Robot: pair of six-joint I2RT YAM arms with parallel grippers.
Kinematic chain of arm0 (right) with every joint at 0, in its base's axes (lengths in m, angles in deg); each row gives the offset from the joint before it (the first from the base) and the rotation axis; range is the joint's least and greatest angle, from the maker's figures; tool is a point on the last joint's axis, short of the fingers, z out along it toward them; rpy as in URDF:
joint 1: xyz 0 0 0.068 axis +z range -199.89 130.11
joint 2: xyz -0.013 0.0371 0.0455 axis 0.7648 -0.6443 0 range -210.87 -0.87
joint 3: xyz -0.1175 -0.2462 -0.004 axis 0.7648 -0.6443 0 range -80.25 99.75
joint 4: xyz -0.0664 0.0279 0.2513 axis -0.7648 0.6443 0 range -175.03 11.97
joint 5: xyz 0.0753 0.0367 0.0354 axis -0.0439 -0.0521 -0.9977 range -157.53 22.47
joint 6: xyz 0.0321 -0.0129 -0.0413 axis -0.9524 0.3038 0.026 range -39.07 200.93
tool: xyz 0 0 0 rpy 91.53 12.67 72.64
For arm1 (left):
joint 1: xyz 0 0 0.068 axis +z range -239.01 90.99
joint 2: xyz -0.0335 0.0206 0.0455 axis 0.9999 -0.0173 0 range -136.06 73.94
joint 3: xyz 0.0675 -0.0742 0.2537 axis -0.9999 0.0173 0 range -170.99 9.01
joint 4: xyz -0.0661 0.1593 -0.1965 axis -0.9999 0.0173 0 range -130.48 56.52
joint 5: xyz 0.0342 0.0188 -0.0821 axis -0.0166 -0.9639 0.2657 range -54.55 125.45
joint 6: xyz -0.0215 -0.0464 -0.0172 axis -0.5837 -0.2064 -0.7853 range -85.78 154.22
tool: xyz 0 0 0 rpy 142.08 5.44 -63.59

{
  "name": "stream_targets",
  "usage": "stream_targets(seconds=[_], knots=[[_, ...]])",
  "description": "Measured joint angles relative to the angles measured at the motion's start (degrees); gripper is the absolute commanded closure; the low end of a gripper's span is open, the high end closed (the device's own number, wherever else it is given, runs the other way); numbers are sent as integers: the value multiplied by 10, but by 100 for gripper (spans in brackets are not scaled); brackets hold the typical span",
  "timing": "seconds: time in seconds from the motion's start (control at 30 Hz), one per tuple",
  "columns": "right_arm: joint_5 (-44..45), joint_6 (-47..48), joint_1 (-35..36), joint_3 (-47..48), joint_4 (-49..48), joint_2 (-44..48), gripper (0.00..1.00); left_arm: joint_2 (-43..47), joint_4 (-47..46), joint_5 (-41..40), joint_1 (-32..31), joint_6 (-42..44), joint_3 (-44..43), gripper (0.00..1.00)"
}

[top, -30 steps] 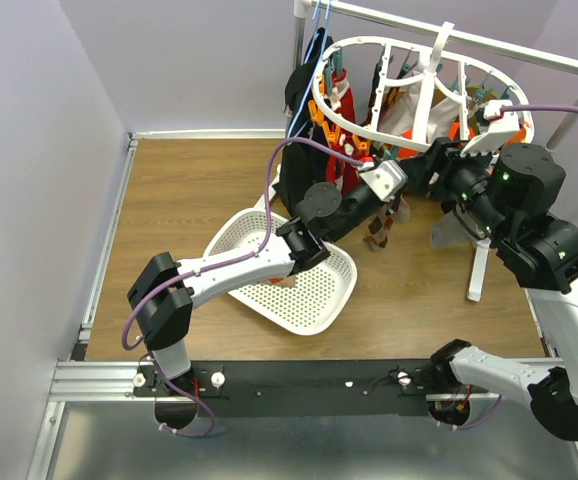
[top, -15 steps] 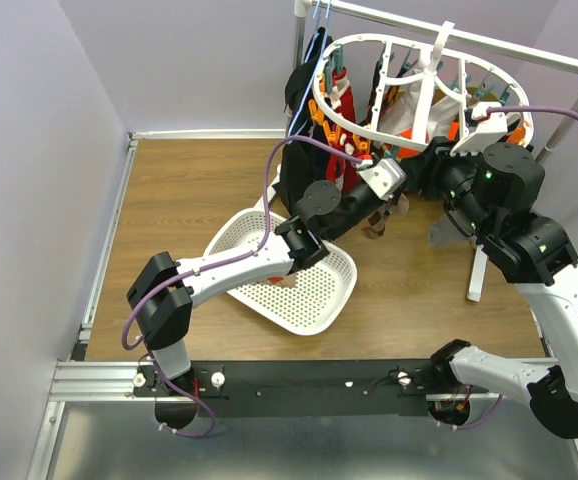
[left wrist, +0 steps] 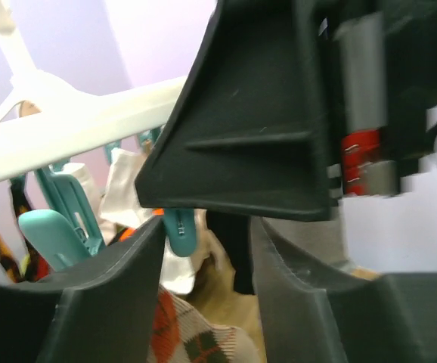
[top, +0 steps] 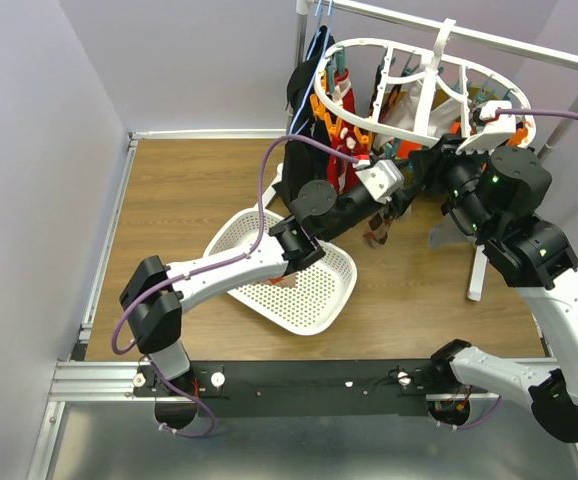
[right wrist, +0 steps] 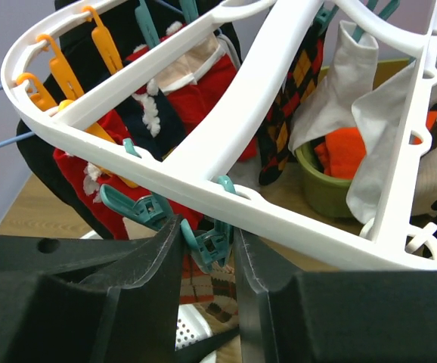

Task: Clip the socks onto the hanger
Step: Open the clamp at the hanger, then pick up the sock from the bin.

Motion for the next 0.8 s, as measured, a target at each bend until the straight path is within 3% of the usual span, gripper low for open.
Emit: stream_targets(seconds=[0.1, 0.4, 0.6, 0.8], knots=[[3, 5, 0, 0, -10, 0, 99, 19, 7, 12, -2, -11, 3, 27], [9, 11, 0, -4, -21, -8, 99, 123, 35, 12, -2, -76, 71, 27], [10, 11, 0, -9, -29, -21, 99, 199, 124, -75, -2, -160, 120, 26], [10, 14, 0, -13, -30, -28, 99, 235, 282, -190, 12, -289, 146, 26]])
